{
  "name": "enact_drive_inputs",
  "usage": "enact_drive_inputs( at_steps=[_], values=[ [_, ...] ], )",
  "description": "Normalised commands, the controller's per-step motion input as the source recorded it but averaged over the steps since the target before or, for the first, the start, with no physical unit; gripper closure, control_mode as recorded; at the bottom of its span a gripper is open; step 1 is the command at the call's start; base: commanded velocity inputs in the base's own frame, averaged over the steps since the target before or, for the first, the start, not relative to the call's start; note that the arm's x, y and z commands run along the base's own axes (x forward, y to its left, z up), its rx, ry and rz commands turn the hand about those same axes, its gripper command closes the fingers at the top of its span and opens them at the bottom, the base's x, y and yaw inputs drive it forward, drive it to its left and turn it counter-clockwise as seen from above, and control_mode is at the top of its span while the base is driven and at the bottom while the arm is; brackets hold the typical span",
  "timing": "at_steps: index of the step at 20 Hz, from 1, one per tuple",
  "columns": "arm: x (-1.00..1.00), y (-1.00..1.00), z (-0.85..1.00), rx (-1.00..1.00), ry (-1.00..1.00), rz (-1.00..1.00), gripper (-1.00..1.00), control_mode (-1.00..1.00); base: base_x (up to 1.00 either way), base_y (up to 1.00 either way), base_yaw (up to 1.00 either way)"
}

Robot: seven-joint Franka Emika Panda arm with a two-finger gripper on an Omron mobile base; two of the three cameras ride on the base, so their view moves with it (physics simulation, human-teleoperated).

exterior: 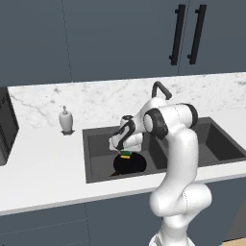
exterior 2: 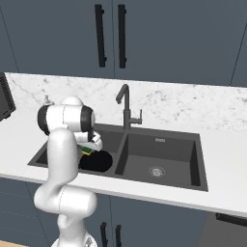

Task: Pick the pan and sponge and place them into the sink. Then turn on the water.

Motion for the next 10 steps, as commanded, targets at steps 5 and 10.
enact_drive_inputs(
  at_steps=[5, 10],
  values=[
    [0.39, -0.07, -0.38, -0.03, 0.00, 0.00, 1.00, -1.00, 0.00, 0.00, 0.00],
    [0.27, -0.06, -0.43, -0.01, 0.00, 0.00, 1.00, -1.00, 0.00, 0.00, 0.00]
  ],
)
